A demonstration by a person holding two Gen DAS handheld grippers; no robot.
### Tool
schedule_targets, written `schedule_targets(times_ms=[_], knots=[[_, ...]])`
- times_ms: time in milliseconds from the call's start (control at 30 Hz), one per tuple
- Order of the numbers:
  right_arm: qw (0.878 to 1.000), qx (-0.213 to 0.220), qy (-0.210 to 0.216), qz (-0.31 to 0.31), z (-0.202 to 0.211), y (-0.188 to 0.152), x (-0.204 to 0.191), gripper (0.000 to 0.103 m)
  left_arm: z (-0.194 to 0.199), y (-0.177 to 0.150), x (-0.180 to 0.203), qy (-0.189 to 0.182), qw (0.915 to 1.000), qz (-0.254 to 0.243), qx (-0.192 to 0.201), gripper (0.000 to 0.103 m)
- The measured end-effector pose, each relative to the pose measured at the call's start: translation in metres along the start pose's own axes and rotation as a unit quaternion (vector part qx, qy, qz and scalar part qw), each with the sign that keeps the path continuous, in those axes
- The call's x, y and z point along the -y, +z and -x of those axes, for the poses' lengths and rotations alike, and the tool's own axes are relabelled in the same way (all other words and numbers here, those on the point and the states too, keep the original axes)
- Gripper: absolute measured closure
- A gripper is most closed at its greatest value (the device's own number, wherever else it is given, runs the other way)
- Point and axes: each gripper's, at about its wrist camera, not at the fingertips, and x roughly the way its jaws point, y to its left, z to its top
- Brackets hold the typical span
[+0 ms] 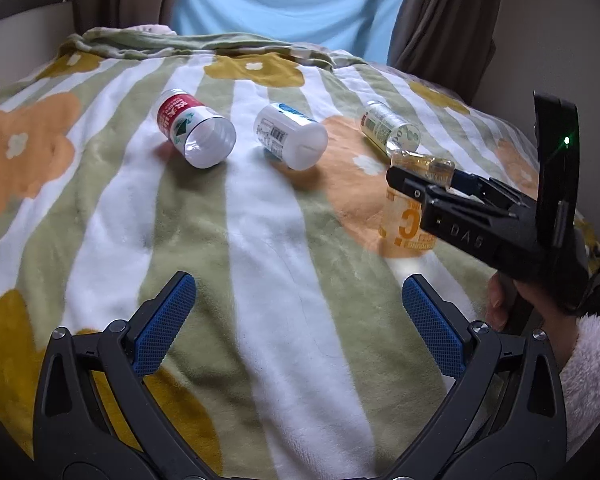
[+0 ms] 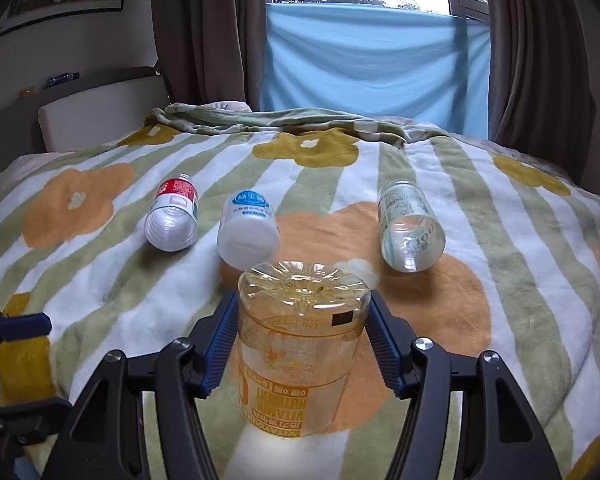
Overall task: Flip cup upside down
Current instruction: 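Lift the jar with the right gripper and rotate it opening-down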
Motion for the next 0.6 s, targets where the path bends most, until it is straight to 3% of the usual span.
schedule_targets(times_ms=[233, 600], knots=[[1.0, -0.001, 0.005, 0.026, -0.004, -0.011, -0.001, 0.045, -0.001, 0.003, -0.001, 0.011, 0.9999, 0.002, -0.004, 0.0], [0.997, -0.066, 0.039, 0.032, 0.011, -0.014, 0.006, 0.045, 0.0, 0.004, 0.008, 0.013, 0.9998, -0.01, -0.009, 0.0]])
